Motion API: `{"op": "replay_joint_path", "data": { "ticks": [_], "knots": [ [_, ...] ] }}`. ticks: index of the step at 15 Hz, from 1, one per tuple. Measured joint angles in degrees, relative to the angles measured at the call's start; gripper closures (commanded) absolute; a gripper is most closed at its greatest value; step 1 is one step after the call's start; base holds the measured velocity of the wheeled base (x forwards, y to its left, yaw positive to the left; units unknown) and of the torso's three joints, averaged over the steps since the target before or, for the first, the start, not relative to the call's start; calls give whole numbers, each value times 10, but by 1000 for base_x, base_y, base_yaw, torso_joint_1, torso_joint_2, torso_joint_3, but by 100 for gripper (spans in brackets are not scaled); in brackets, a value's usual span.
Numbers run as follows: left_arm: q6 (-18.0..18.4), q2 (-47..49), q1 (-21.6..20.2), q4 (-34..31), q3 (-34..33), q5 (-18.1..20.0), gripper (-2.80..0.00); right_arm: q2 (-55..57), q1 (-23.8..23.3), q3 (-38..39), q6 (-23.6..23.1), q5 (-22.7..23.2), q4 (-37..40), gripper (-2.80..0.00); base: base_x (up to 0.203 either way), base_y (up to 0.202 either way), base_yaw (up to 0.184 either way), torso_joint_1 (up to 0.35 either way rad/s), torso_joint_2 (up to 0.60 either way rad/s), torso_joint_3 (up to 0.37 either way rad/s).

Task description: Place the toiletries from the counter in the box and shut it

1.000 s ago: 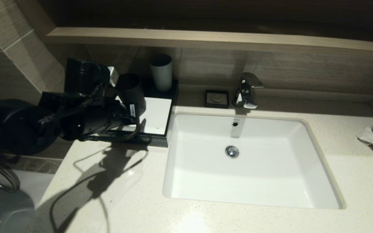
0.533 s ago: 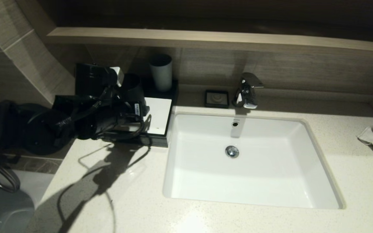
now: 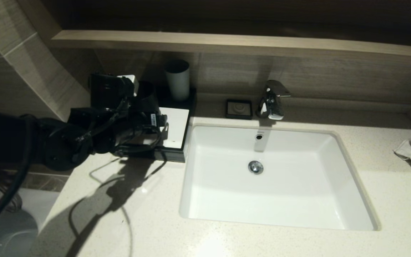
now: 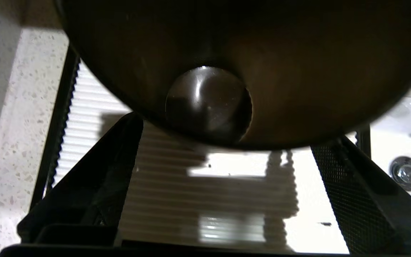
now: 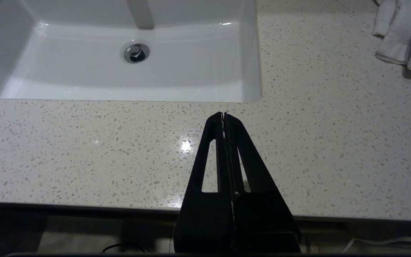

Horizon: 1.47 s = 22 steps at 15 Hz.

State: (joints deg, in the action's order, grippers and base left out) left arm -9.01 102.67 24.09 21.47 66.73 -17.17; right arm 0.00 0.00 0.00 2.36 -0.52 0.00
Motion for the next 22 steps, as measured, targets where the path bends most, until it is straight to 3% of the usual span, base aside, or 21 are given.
{"op": "replay_joint_path", "data": {
  "ticks": [18, 19, 22],
  "knots": [
    [10, 35, -14, 22, 24, 0, -280, 0, 0, 0, 0, 0, 0, 0, 0, 0, 0, 0, 0, 0],
    [10, 36, -16, 22, 26, 0, 0, 0, 0, 0, 0, 1, 0, 0, 0, 0, 0, 0, 0, 0],
    [10, 37, -19, 22, 29, 0, 0, 0, 0, 0, 0, 0, 0, 0, 0, 0, 0, 0, 0, 0]
  ]
}}
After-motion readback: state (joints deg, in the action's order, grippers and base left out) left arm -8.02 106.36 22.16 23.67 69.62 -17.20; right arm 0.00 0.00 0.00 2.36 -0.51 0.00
